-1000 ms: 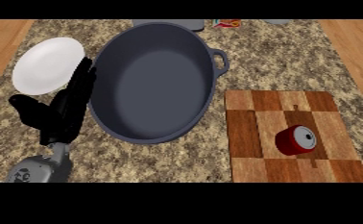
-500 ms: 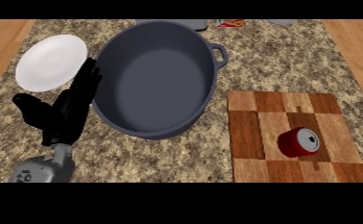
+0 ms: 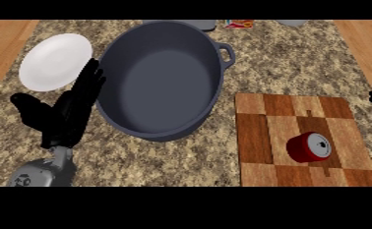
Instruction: Pick the can from the cutting board and place it in the pot
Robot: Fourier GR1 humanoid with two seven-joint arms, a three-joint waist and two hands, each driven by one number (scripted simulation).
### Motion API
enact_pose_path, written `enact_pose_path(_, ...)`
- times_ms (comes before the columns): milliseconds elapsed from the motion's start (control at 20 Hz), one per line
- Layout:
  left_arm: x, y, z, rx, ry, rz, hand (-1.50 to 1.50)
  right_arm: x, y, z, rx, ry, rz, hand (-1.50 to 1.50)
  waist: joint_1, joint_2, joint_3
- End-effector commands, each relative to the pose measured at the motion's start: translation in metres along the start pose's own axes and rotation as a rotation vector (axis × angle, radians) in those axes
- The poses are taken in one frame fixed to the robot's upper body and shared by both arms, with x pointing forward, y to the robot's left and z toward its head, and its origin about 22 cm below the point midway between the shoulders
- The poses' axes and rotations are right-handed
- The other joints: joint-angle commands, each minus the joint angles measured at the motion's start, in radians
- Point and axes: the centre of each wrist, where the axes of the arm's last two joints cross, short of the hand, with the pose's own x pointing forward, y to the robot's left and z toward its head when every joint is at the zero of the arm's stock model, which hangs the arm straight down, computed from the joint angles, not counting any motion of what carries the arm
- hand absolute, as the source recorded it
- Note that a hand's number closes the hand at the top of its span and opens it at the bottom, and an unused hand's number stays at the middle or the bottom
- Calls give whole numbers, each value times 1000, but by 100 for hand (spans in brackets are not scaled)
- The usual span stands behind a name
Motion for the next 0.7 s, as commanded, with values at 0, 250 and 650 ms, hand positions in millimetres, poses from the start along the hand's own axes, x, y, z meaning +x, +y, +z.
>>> enact_pose_path(0,1,-12,-2,9,7,-2,0,15,19,-7,54,67,23,-150,-2,0,-1)
enact_pose_path(250,15,-5,-5,-11,-2,13,0,1,32,-22,89,142,98,-150,1,1,0)
enact_pose_path(650,-10,-7,-13,9,4,-10,0,4,39,-14,38,124,46,-150,-9,0,-1)
